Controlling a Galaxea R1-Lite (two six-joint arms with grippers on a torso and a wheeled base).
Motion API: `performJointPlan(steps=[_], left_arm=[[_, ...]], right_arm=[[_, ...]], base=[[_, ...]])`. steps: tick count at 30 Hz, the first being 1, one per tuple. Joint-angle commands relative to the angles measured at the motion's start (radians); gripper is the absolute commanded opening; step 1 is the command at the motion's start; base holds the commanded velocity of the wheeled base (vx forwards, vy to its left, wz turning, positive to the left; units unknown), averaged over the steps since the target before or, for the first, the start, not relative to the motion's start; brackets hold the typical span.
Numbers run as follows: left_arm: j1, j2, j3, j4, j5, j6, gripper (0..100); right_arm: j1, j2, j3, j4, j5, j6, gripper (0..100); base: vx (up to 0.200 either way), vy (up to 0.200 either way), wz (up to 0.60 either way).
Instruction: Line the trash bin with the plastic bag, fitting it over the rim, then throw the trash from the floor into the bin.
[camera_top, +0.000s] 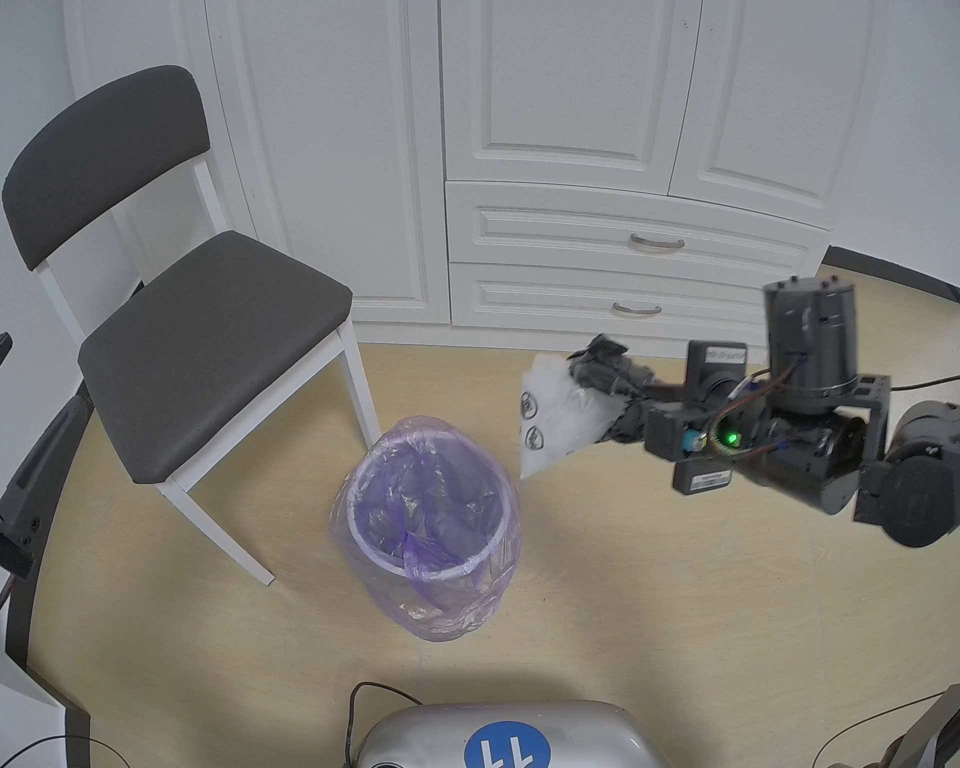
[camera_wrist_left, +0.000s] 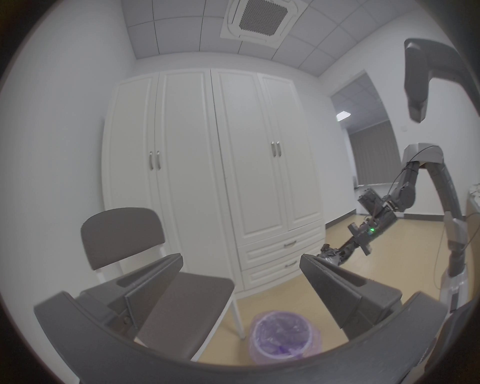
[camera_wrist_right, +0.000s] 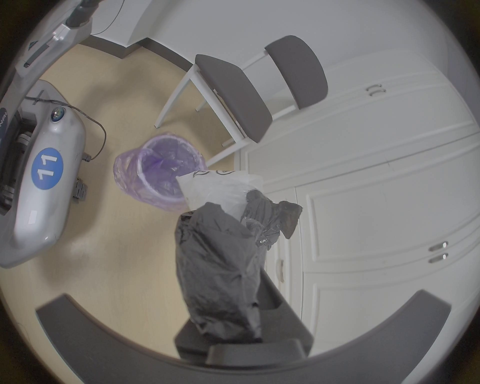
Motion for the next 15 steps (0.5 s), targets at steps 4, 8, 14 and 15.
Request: performJointPlan(steps=[4,8,14,15], left_arm=[[0.242,0.184,-0.041,0.056,-0.01,-0.069,100],[0.319,0.272,-0.081,0.051,-0.03,-0.15,100],[0.435,0.27,-0.083,0.051,-0.162,-0.155,100],[0.454,0.27,-0.084,0.051,-0.176,-0.155,100]], right_arm=[[0.095,0.297,-0.071,-0.11,-0.007,-0.002,0],[0.11,0.367,-0.118,-0.122,-0.004,-0.004,0],[0.13,0.488,-0.219,-0.122,0.004,-0.001,0],[0.132,0.507,-0.235,-0.122,0.006,0.001,0]], base=[[0.0,0.0,0.0],[0.0,0.0,0.0],[0.0,0.0,0.0],[0.0,0.0,0.0]])
